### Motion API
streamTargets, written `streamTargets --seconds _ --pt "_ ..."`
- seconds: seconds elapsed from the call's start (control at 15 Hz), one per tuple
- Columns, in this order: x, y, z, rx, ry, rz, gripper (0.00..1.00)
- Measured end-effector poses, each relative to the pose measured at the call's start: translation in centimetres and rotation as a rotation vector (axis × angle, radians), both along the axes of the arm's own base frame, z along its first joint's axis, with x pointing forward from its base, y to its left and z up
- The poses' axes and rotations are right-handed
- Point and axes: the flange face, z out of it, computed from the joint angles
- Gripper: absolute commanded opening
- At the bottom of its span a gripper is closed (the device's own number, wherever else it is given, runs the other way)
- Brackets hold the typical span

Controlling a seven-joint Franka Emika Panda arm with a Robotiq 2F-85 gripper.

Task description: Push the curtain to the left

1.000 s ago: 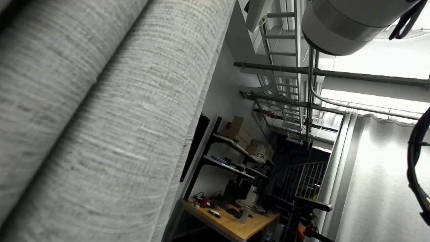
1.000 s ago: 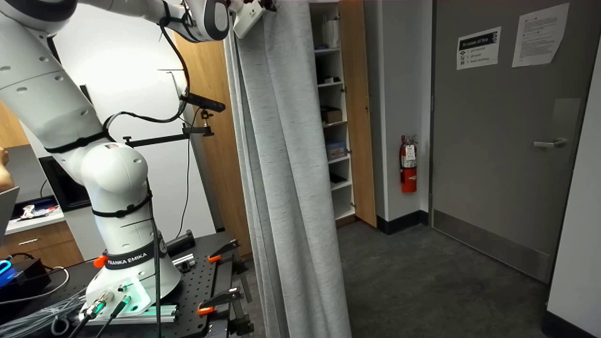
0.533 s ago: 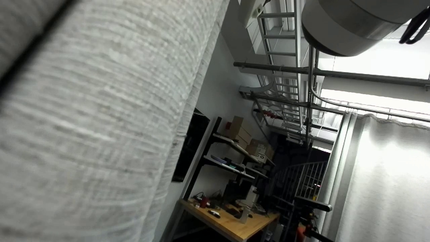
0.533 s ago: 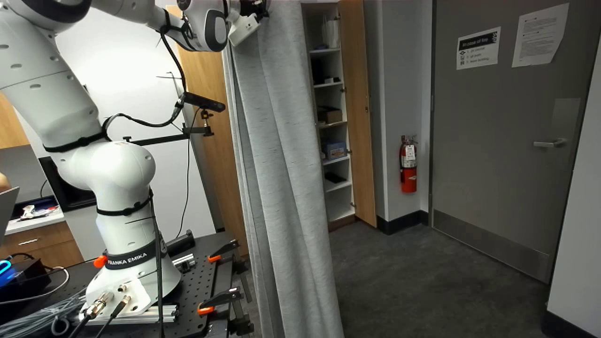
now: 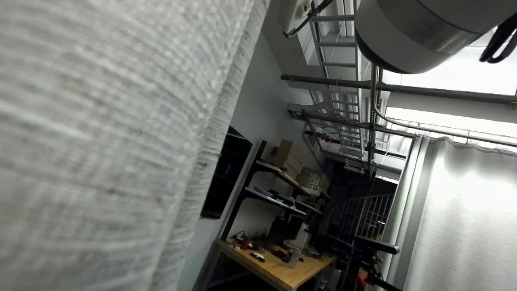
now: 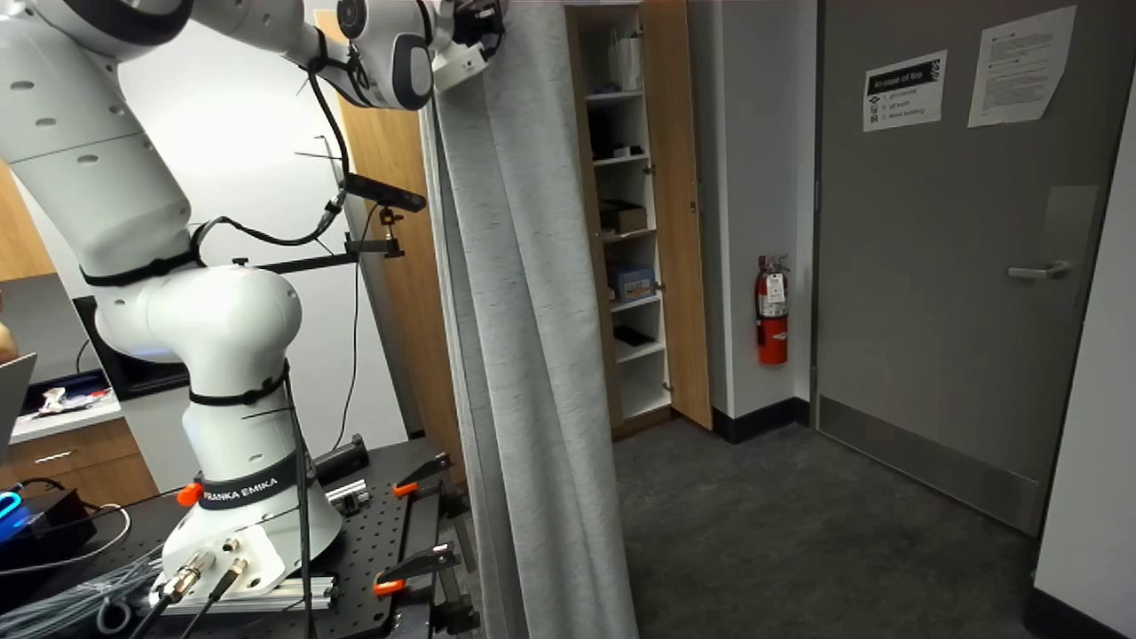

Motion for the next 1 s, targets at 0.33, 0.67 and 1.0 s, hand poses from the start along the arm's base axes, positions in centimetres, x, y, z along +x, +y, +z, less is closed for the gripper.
streamTargets --seconds 0.33,0.67,1.0 --pt "0.1 0.2 -0.4 0.068 0.031 0.015 0.01" --pt "0.8 -0.6 -0.3 0.122 0.036 0.003 0.03" --pt "1.0 -0.8 -0.4 0.121 0.037 -0.003 0.03"
